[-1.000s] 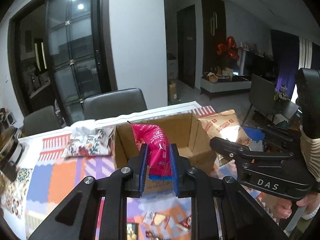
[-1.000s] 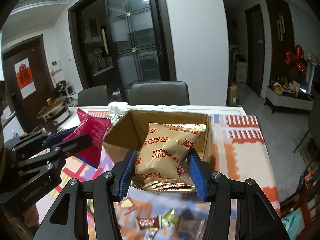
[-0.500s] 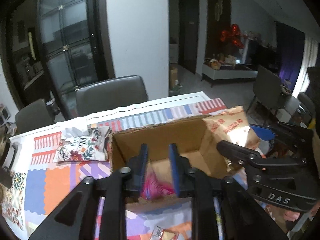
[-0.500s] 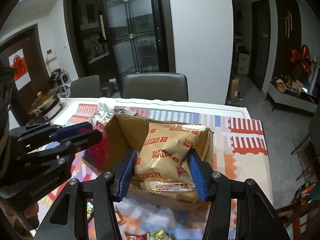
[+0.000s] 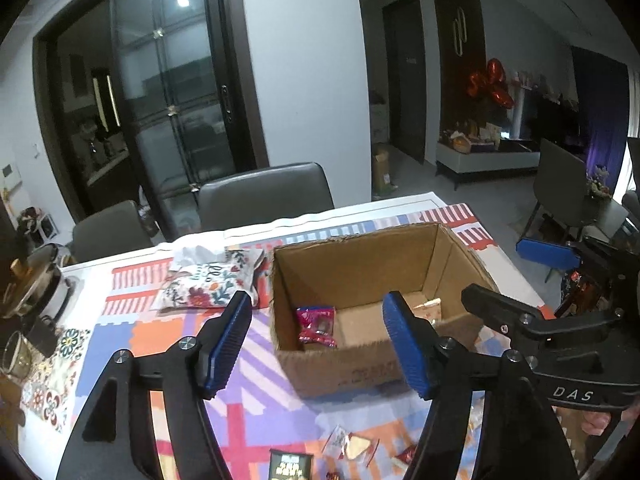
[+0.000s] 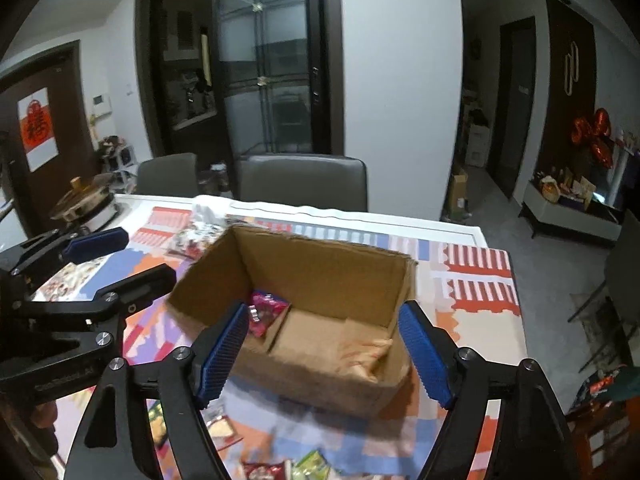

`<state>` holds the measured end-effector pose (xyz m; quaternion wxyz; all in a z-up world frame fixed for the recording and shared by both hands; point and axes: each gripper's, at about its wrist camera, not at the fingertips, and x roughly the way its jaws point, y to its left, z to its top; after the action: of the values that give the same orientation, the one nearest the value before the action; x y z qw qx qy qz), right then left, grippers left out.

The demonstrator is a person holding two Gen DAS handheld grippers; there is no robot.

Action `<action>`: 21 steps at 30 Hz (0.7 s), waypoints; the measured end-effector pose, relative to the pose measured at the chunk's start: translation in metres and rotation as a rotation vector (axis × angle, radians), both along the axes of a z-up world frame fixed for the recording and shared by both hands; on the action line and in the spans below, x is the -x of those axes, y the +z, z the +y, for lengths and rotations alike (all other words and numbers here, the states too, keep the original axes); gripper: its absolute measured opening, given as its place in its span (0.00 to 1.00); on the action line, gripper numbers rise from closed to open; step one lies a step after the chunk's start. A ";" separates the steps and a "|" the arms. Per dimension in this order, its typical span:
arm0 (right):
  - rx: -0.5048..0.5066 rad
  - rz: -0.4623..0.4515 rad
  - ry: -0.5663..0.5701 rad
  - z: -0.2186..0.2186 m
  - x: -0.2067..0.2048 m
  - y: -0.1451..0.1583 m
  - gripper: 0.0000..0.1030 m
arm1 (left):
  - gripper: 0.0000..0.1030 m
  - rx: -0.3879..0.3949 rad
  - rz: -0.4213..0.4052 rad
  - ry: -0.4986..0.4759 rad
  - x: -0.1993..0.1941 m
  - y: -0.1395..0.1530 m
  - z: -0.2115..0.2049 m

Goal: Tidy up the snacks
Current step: 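Move both tools back toward the remaining snacks on the table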

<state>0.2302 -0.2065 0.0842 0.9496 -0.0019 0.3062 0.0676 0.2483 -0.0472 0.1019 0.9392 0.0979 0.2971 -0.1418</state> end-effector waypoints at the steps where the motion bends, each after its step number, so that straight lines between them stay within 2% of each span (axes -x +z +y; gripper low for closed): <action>1: -0.004 -0.011 0.009 0.002 0.007 0.001 0.77 | 0.68 0.002 -0.004 0.004 0.007 0.000 0.003; 6: -0.012 -0.023 0.045 0.010 0.038 0.001 0.78 | 0.71 0.010 -0.024 0.017 0.042 -0.001 0.015; 12: 0.013 -0.019 0.095 0.021 0.077 -0.008 0.78 | 0.74 -0.035 -0.056 0.022 0.089 -0.019 0.020; 18: 0.026 0.030 0.138 0.028 0.108 -0.029 0.78 | 0.74 -0.037 -0.018 0.027 0.124 -0.045 0.021; 21: 0.040 0.071 0.167 0.031 0.120 -0.046 0.78 | 0.74 -0.034 0.028 0.033 0.136 -0.060 0.023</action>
<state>0.1104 -0.1758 0.0378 0.9289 -0.0441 0.3398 0.1403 0.1122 -0.0244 0.0415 0.9354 0.1069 0.3140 -0.1224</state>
